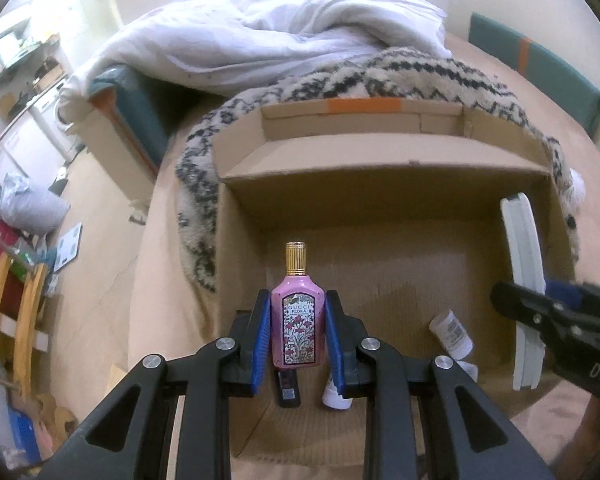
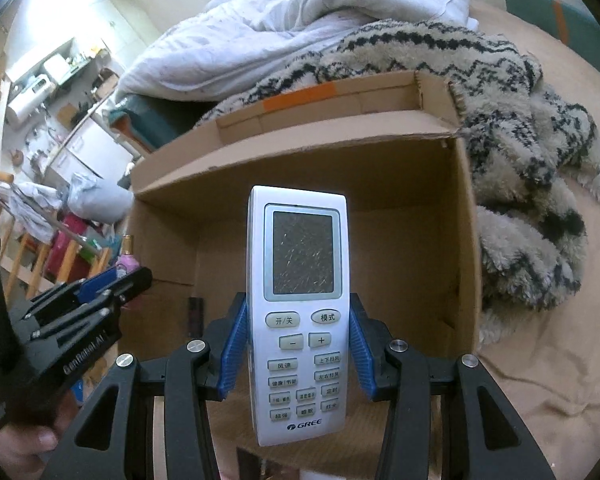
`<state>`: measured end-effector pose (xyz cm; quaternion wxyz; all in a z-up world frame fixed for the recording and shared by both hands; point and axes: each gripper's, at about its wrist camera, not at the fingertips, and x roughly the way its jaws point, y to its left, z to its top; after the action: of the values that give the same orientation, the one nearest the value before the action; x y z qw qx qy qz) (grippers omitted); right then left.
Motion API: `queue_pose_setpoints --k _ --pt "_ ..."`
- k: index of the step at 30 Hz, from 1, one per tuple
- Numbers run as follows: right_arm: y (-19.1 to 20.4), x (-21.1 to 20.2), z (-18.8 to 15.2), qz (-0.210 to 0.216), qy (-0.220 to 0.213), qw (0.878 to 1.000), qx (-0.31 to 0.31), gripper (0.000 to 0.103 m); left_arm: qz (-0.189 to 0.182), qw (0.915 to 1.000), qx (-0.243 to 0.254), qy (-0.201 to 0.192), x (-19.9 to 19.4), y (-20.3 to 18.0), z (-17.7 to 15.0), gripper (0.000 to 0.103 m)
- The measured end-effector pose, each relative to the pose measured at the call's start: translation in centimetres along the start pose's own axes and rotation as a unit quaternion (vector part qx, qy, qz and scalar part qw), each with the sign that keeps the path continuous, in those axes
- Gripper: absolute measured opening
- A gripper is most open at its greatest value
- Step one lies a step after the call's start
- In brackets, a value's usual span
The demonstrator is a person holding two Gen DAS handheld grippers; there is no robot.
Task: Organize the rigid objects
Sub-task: 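Carry the perfume bottle into the box with the left tool while the right tool carries the remote in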
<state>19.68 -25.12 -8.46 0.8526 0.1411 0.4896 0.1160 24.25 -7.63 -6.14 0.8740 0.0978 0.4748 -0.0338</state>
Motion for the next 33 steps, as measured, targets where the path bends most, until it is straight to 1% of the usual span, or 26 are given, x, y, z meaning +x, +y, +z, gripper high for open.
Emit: queue_pose_setpoints --k 2,5,8,11,15,20,28,33 --pt "0.3 0.6 -0.1 -0.007 0.007 1.0 -0.008 0.049 -0.003 1.0 0.007 0.006 0.9 -0.2 -0.5 0.023" --pt "0.6 1.3 -0.4 -0.014 0.015 1.0 -0.014 0.049 -0.01 0.9997 0.005 0.022 1.8 0.0 -1.0 0.023" --pt "0.9 1.8 -0.5 -0.026 0.021 0.999 -0.023 0.049 -0.012 0.9992 -0.006 0.039 2.6 0.3 -1.3 0.023" --pt "0.8 2.4 -0.6 -0.042 0.029 0.998 -0.026 0.049 -0.016 0.9986 -0.019 0.047 3.0 0.5 -1.4 0.023" --pt "0.8 2.8 -0.8 -0.065 0.034 0.997 -0.032 0.049 -0.005 0.9988 -0.014 0.047 3.2 0.2 -1.5 0.023" --pt "0.5 2.8 -0.9 -0.072 0.036 0.996 -0.028 0.049 -0.006 0.9983 -0.019 0.054 3.6 0.3 -1.6 0.023" --pt "0.1 3.0 -0.9 -0.076 0.04 0.996 -0.014 0.049 -0.002 0.9984 -0.022 0.052 3.6 0.7 -1.7 0.023" --pt "0.3 2.1 -0.7 -0.068 0.019 0.997 -0.012 0.049 0.002 0.9994 -0.007 0.034 2.8 0.3 -1.7 0.023"
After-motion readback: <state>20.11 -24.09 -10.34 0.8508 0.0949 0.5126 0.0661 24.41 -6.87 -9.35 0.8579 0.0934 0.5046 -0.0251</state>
